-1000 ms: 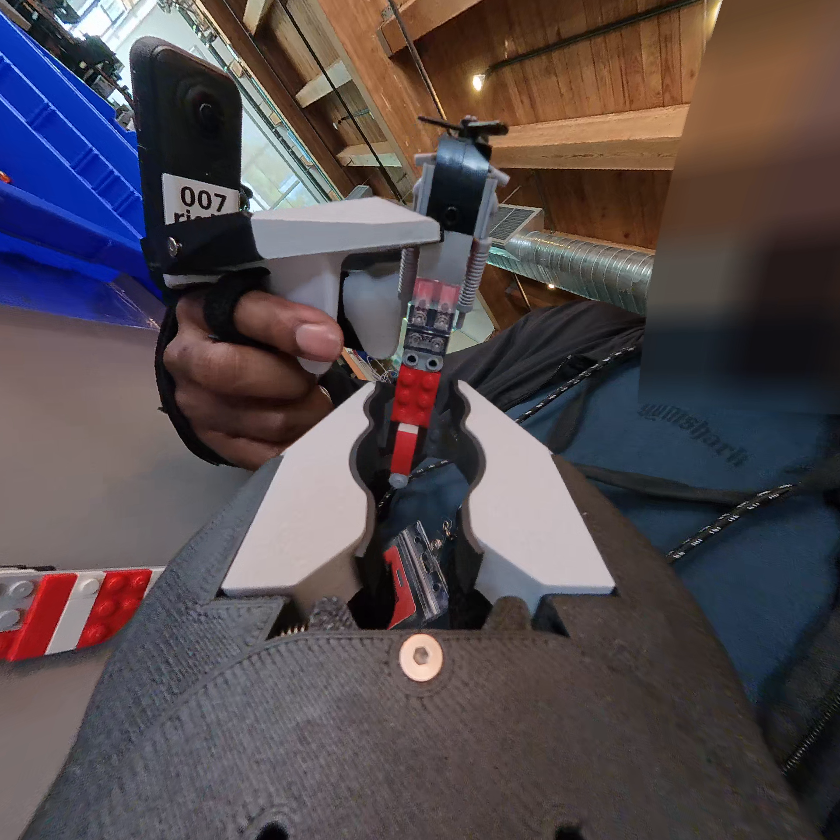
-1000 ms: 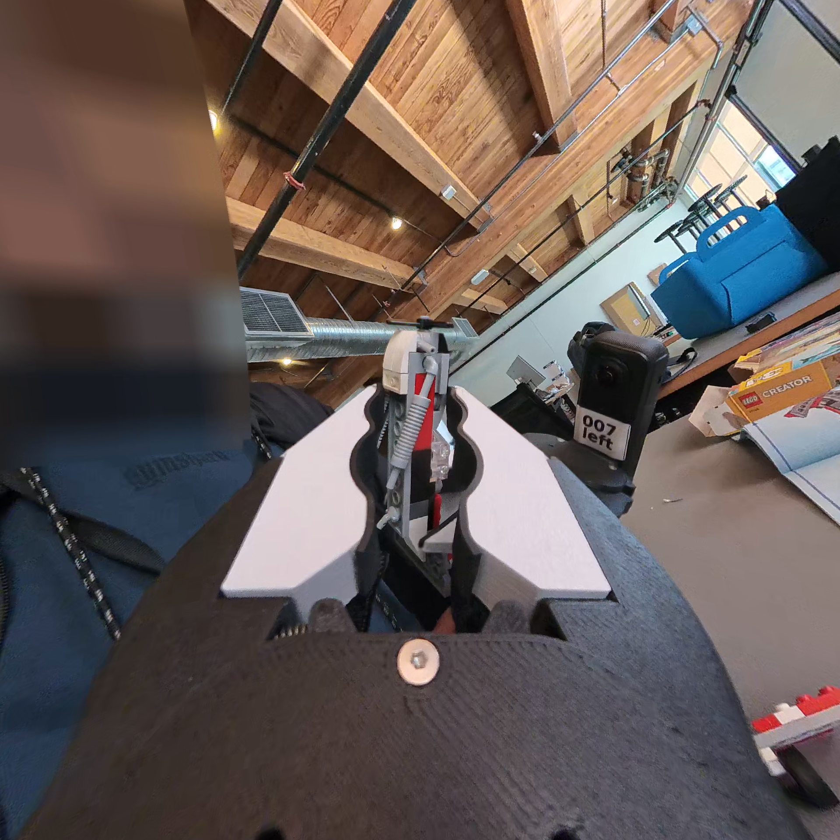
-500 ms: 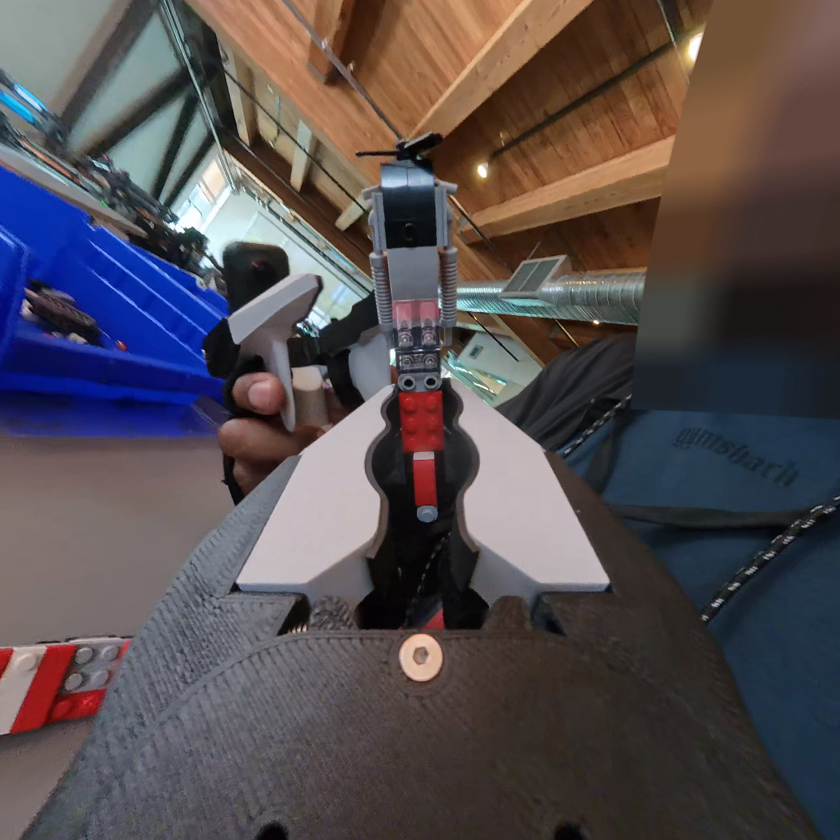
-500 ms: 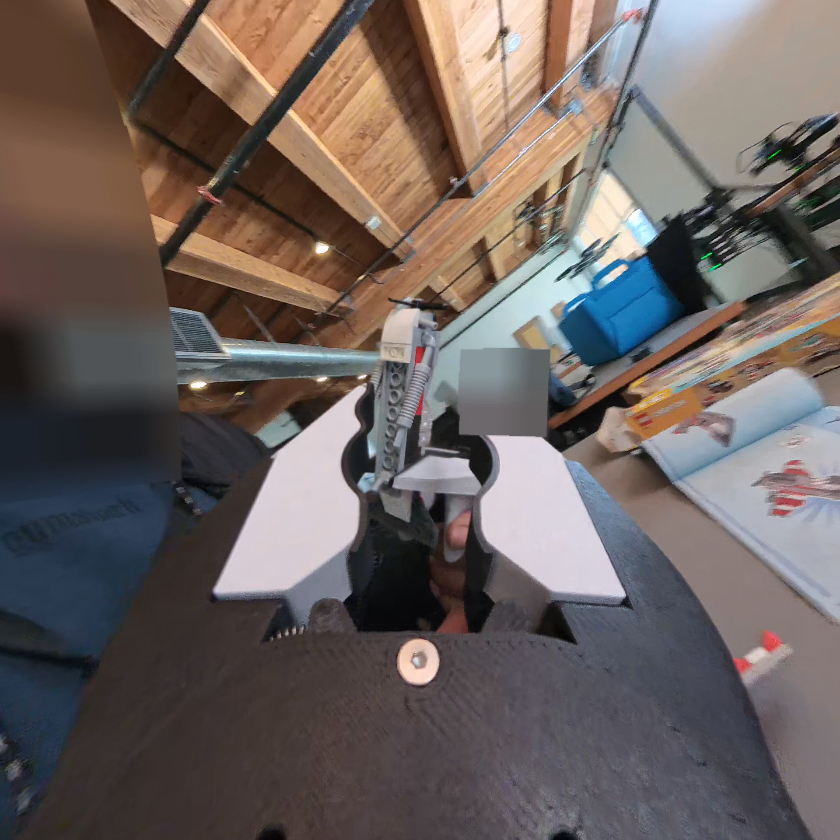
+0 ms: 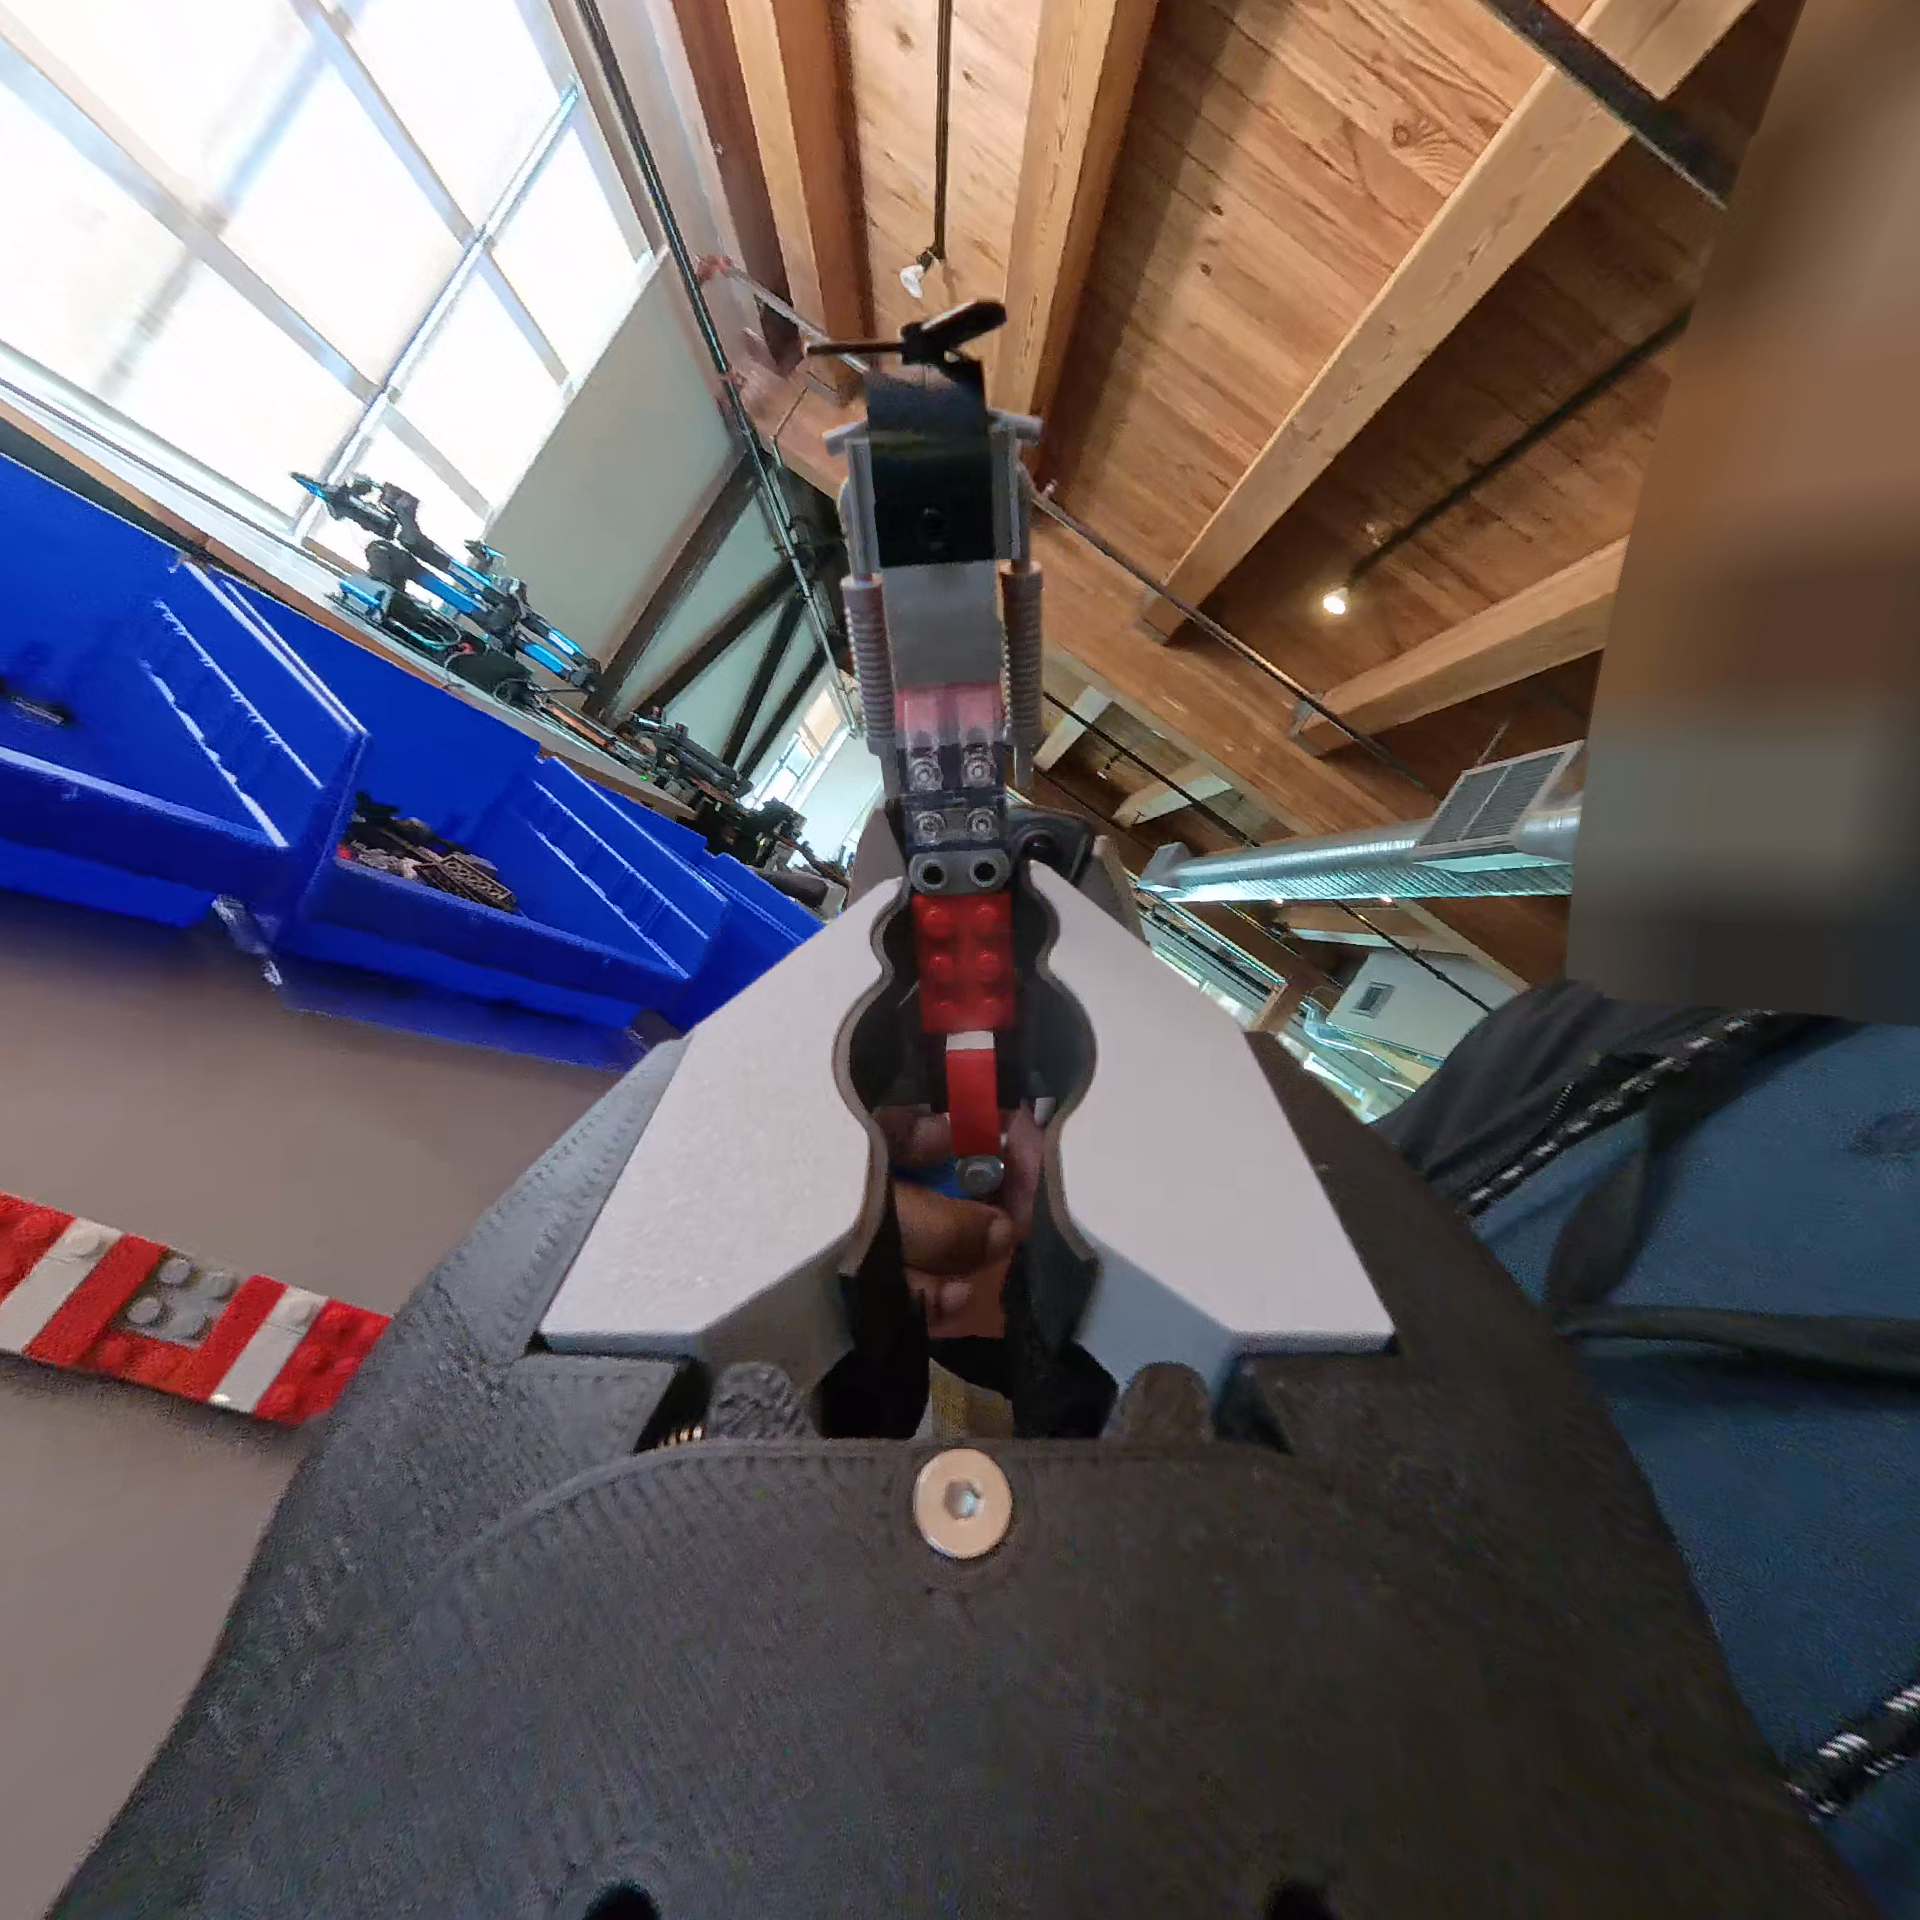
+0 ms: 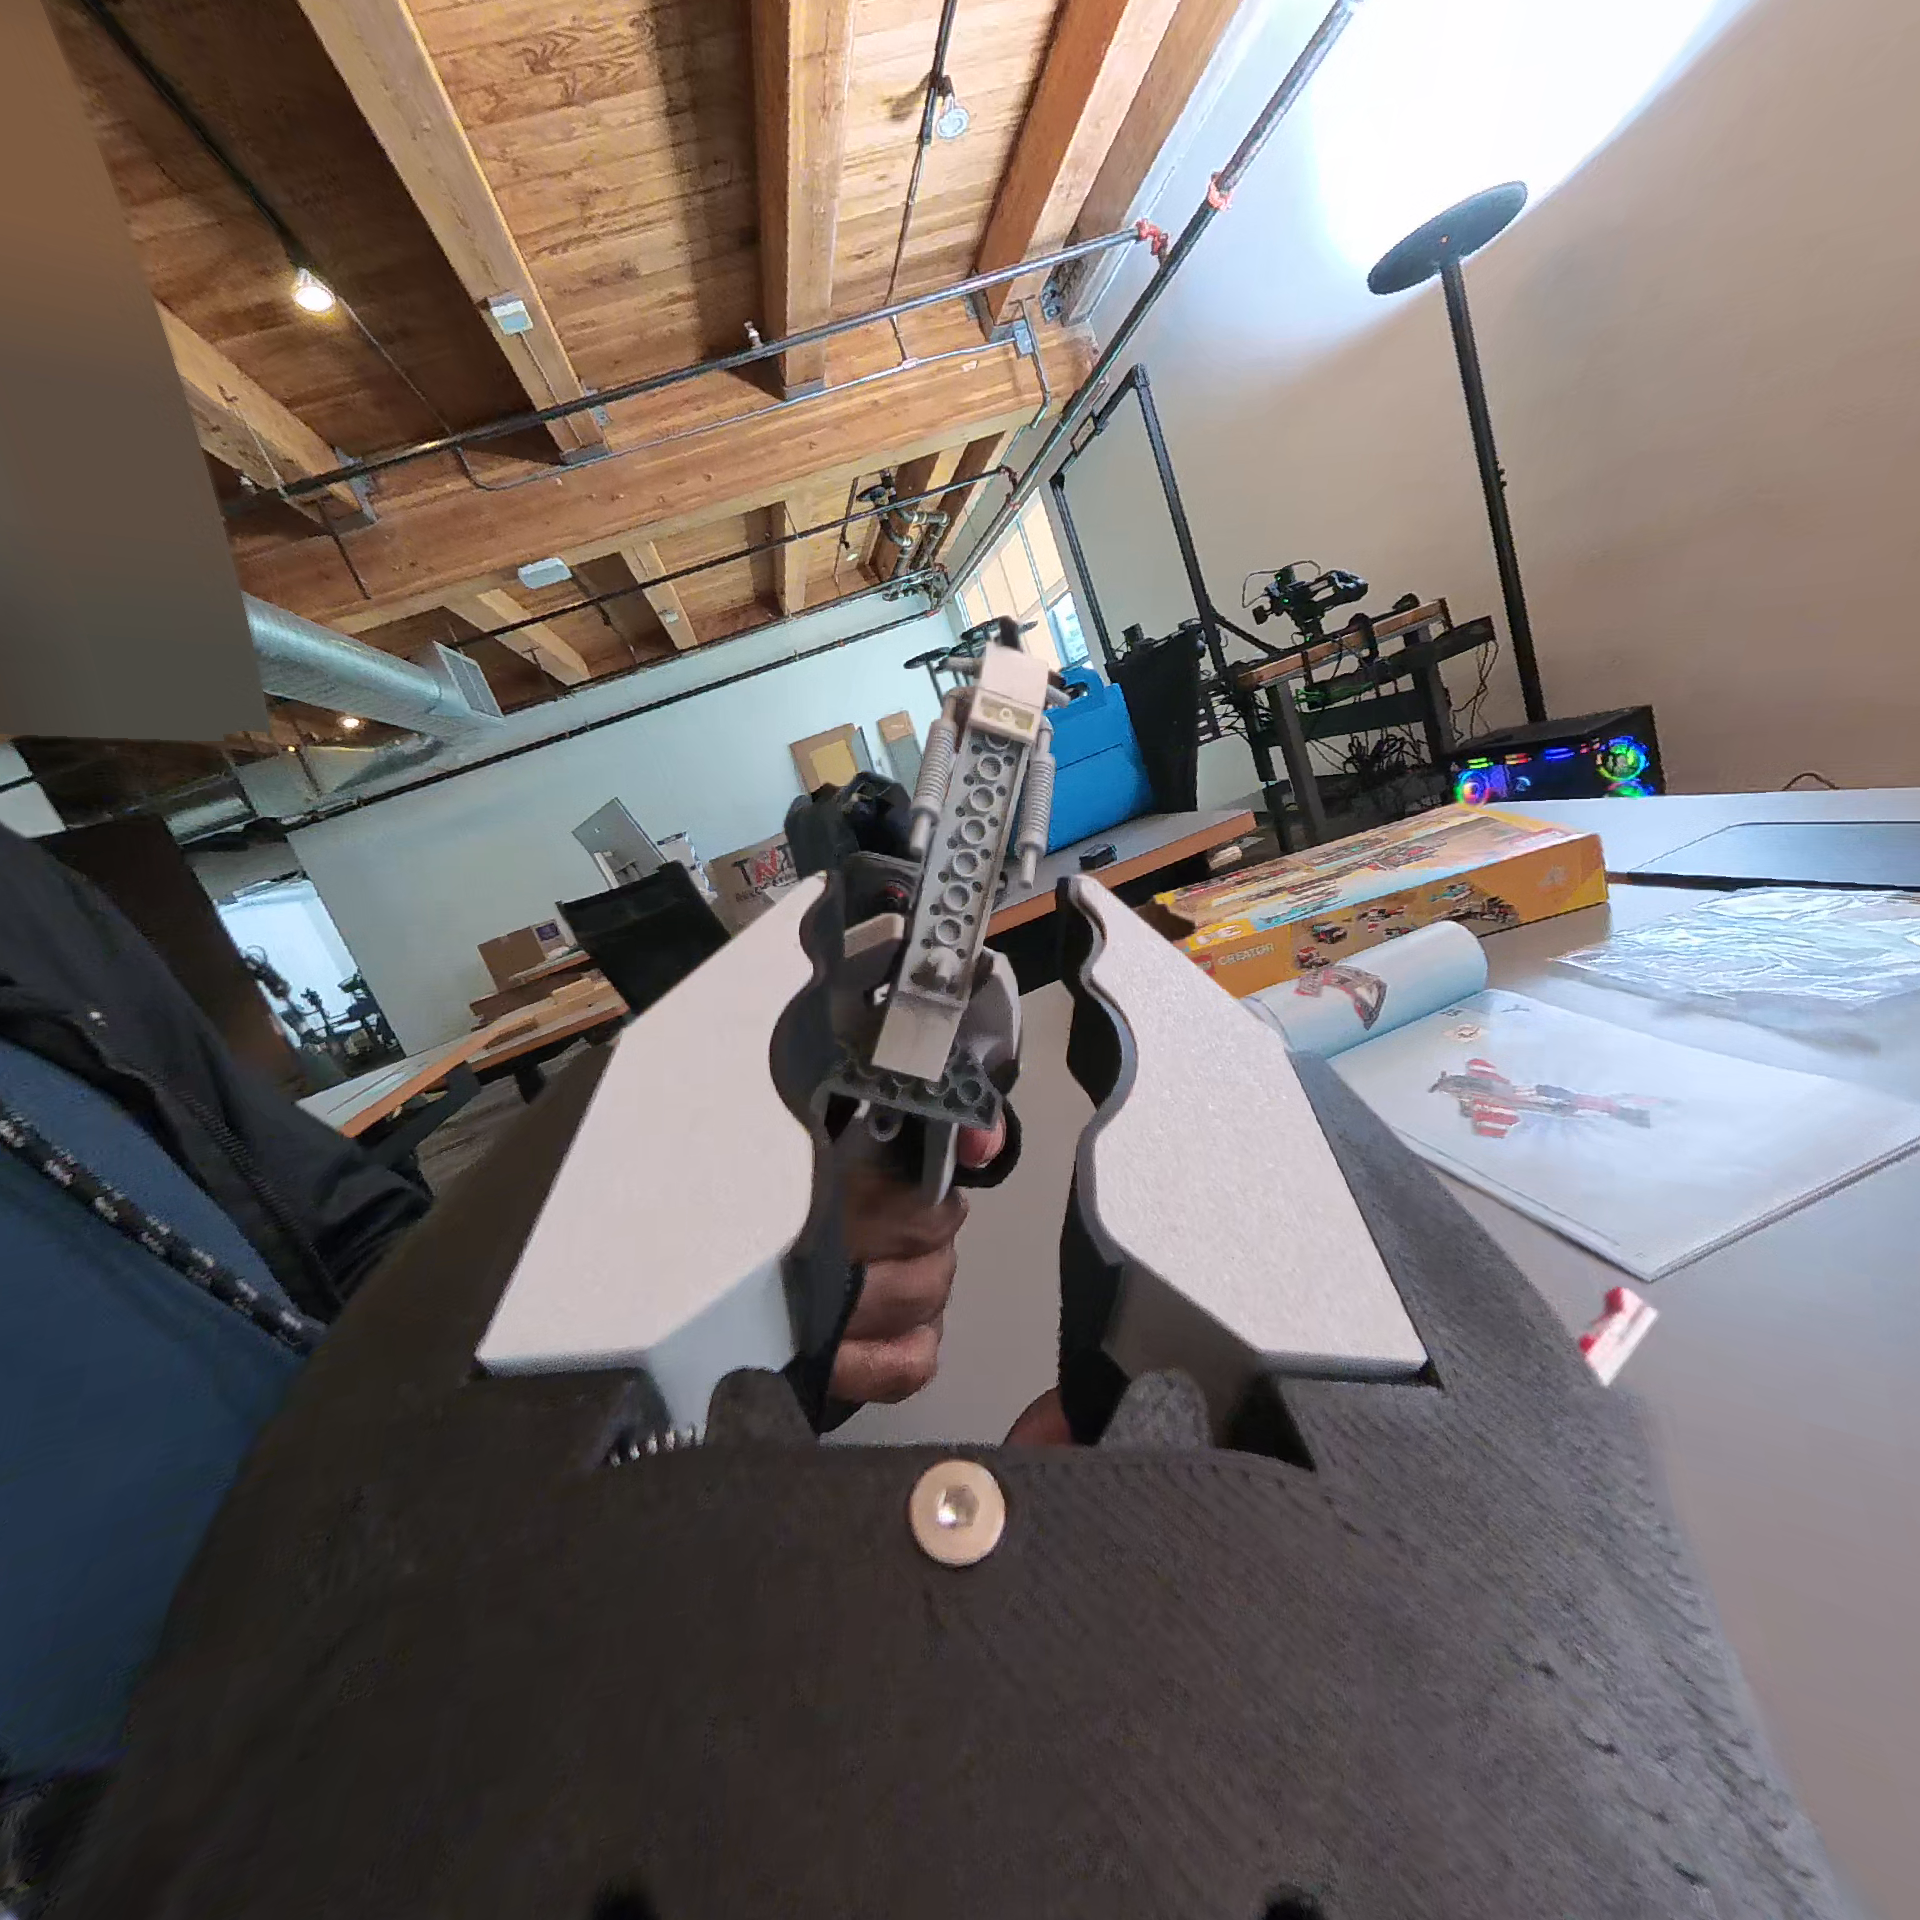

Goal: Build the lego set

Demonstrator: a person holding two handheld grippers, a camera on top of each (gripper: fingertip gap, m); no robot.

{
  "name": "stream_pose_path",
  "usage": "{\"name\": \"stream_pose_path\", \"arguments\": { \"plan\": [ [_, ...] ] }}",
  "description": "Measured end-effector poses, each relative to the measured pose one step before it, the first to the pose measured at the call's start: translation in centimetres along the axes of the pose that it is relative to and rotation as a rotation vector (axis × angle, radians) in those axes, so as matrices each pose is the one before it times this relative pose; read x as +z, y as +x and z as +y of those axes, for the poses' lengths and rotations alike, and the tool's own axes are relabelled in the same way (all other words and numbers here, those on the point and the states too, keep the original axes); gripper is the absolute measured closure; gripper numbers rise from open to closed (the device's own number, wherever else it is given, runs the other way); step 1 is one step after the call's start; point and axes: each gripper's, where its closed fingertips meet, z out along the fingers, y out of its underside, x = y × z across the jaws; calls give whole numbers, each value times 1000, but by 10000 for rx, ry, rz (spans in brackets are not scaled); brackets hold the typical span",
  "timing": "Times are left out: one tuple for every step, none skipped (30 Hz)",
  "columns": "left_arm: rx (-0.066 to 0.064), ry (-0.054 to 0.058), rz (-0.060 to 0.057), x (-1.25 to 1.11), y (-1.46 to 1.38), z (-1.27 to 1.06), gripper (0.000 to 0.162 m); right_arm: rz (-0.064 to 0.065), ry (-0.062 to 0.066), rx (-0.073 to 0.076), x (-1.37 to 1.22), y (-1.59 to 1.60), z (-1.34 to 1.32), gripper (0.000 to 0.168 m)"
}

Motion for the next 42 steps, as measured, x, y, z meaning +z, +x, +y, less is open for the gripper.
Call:
{"name": "stream_pose_path", "arguments": {
  "plan": [
    [42,73,-21,-227,631,73,146,76,21,-50,-5,-571,87,126],
    [40,42,46,-160,739,93,146,72,93,-2,5,-508,-91,126],
    [85,13,79,-91,811,88,146,-36,148,68,41,-598,-254,126],
    [144,-3,92,-29,836,55,146,-155,108,98,105,-749,-279,126],
    [168,-18,126,26,860,12,146,-164,48,56,136,-756,-268,126],
    [160,-30,169,97,848,-62,146,-75,68,-7,108,-672,-328,127],
    [159,-10,158,129,793,-164,146,-43,138,-37,62,-686,-450,129],
    [179,27,142,135,745,-250,146,-70,110,-42,72,-760,-433,130],
    [203,32,166,141,767,-280,146,-61,65,-61,114,-772,-386,131],
    [224,25,166,162,743,-250,146,-52,52,-104,163,-774,-377,131],
    [248,25,137,178,661,-232,146,-32,-9,-129,215,-736,-298,132],
    [250,30,111,189,562,-217,146,-58,-40,-138,245,-748,-257,131],
    [211,25,109,204,492,-192,146,-133,-46,-169,235,-827,-264,131],
    [184,29,97,192,421,-175,146,3,-78,-211,209,-584,-188,131],
    [190,48,80,189,348,-200,146,92,-22,-245,140,-399,-251,131],
    [176,41,68,208,277,-167,146,70,31,-202,84,-335,-321,131],
    [147,10,26,228,173,-124,146,44,32,-144,82,-274,-330,131],
    [128,-42,5,249,97,-21,146,21,36,-86,93,-208,-333,131],
    [125,-57,38,248,135,38,146,9,12,-44,68,-133,-276,131],
    [115,-38,72,233,176,34,146,43,-45,-13,56,12,-154,131],
    [91,-38,45,209,133,57,146,33,-4,19,0,72,-157,132],
    [80,-57,7,179,59,100,146,19,11,45,-76,121,-114,133],
    [67,-63,-22,126,-1,117,146,-9,3,61,-109,113,-47,134],
    [22,-34,-32,67,-62,80,146,-73,2,61,-107,42,-5,135],
    [-39,-27,-9,31,-87,104,146,-68,-57,46,-47,25,120,137],
    [-84,-9,24,-14,-71,99,146,-44,-83,56,2,35,179,138],
    [-96,21,49,-44,-36,59,146,-41,-64,78,20,46,159,138],
    [-96,16,54,-28,-12,46,146,-61,-73,113,38,18,185,138],
    [-80,-10,47,-10,13,44,146,-82,-87,145,78,-15,230,137],
    [-34,-28,31,7,22,54,146,-84,-93,129,102,-39,255,138],
    [22,-36,2,16,22,49,146,-56,-66,90,97,-34,244,138],
    [34,-42,1,21,47,48,146,-38,-41,53,93,-53,208,137],
    [18,-30,18,17,57,41,146,-26,-27,14,98,-86,175,137],
    [10,-13,20,10,79,22,146,-3,-16,-29,79,-90,111,137],
    [9,4,13,1,64,-5,146,5,-19,-47,69,-66,78,137],
    [4,20,15,-6,63,-17,146,5,0,-51,28,-71,-2,137],
    [-5,15,12,-15,45,-29,146,9,-2,-60,11,-54,-19,138],
    [4,1,3,-6,33,-22,146,5,-4,-62,-10,-33,-32,138],
    [20,-1,-6,-11,19,-18,146,-2,-3,-50,-14,-39,-27,138],
    [16,0,-2,-2,20,-29,146,-12,3,-26,-8,-25,-24,138],
    [7,5,-4,-17,6,-38,146,-13,11,-4,-26,-13,-40,138],
    [14,14,-23,-31,-41,-69,146,-21,31,-5,-42,11,-89,138]
  ]
}}
